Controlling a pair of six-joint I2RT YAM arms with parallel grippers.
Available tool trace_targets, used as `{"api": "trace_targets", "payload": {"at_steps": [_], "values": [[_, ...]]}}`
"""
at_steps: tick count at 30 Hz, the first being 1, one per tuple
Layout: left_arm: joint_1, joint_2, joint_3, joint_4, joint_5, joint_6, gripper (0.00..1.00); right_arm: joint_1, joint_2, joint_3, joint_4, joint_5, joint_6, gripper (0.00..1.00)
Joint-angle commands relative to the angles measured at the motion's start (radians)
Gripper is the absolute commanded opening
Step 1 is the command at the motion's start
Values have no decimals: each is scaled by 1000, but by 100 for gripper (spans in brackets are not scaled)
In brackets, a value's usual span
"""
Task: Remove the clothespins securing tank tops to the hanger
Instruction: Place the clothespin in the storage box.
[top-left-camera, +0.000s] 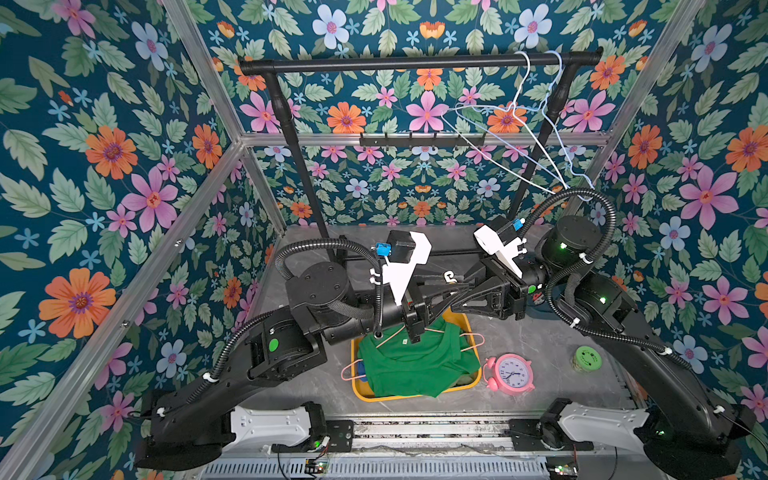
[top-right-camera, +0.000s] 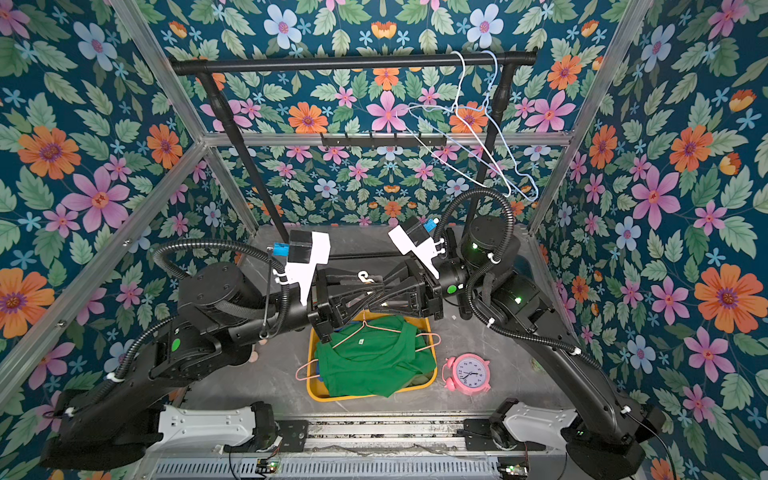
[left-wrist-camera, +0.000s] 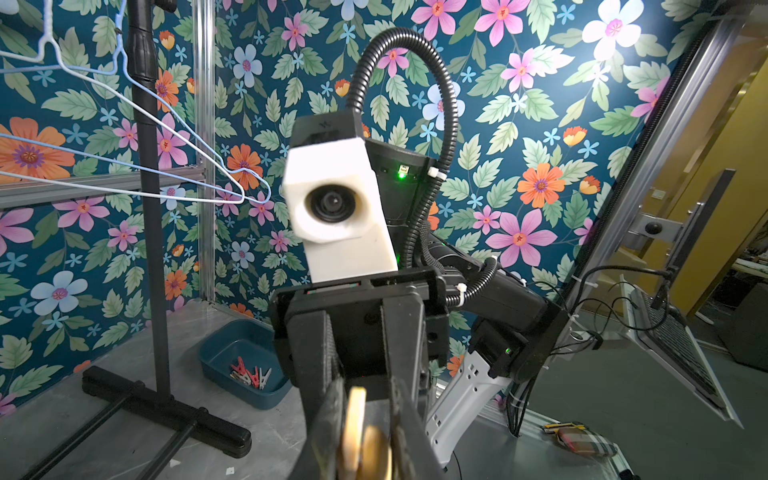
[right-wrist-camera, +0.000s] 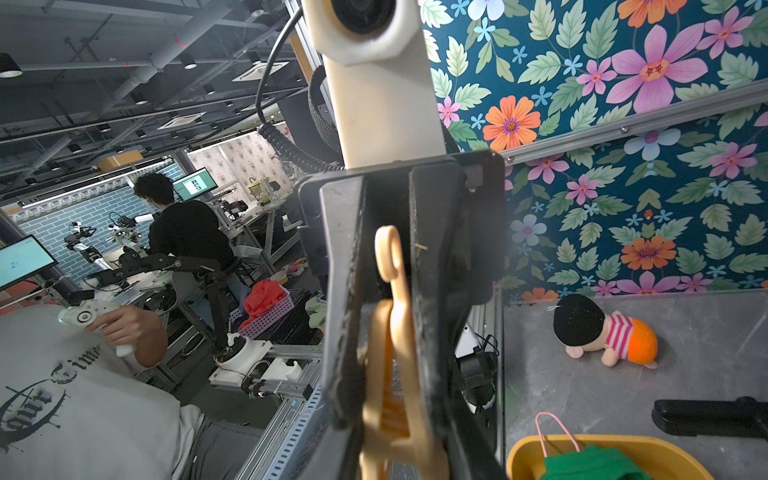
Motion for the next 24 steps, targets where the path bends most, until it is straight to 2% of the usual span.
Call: {"api": "trace_targets", "payload": {"at_steps": [1, 4, 10, 17, 24], "values": [[-1, 6, 8, 39, 23, 9, 27, 2, 4, 9, 9, -10, 5, 11], [-1, 7, 9, 42, 23, 10, 42, 3, 4, 14, 11, -12, 5, 9], [-1, -2, 2, 48, 29, 12, 58, 2, 3, 6, 21, 25, 9, 3], [-1, -70, -42, 58, -18, 5, 61, 1, 7, 4, -6, 67, -23, 2], [-1, -183, -131, 96, -78, -12, 62, -24, 22, 4, -74, 161, -50, 0]]}}
